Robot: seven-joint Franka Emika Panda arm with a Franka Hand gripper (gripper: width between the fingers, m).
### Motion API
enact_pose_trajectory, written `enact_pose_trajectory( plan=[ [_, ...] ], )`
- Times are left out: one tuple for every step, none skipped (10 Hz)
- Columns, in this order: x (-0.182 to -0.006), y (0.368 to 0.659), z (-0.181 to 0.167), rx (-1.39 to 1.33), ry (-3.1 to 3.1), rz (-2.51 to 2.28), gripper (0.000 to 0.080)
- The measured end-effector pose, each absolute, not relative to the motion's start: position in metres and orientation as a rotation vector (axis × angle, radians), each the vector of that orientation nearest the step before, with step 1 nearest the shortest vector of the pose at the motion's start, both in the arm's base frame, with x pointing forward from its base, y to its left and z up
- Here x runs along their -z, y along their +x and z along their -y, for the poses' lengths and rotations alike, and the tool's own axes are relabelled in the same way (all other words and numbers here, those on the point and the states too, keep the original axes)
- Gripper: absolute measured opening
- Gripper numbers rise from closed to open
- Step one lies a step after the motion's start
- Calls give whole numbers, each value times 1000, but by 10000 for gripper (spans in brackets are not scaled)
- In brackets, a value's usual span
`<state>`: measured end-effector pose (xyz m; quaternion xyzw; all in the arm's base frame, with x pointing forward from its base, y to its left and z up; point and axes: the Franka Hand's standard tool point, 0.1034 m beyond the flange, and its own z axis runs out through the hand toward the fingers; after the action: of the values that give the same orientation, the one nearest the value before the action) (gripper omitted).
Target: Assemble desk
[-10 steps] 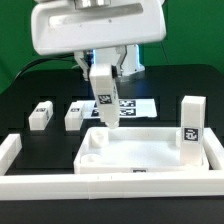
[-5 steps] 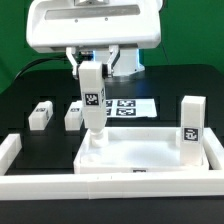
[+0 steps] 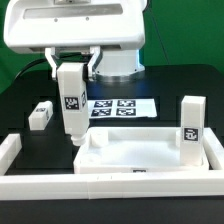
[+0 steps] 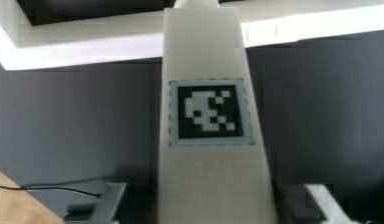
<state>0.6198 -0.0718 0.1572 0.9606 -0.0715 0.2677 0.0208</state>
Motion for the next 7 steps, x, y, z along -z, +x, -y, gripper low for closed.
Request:
enact_pose_trajectory(
  plan=[
    [-154, 619, 67, -824, 2983, 212, 288],
    [-151, 618, 63, -823, 2983, 203, 289],
    [-146, 617, 60, -825, 2981, 194, 289],
    [-139, 615, 57, -819, 2981, 186, 289],
    [-134, 614, 55, -807, 2984, 182, 289],
    [-132, 615, 55, -809, 2981, 180, 289],
    [-130, 616, 55, -822, 2972, 178, 289]
  ],
)
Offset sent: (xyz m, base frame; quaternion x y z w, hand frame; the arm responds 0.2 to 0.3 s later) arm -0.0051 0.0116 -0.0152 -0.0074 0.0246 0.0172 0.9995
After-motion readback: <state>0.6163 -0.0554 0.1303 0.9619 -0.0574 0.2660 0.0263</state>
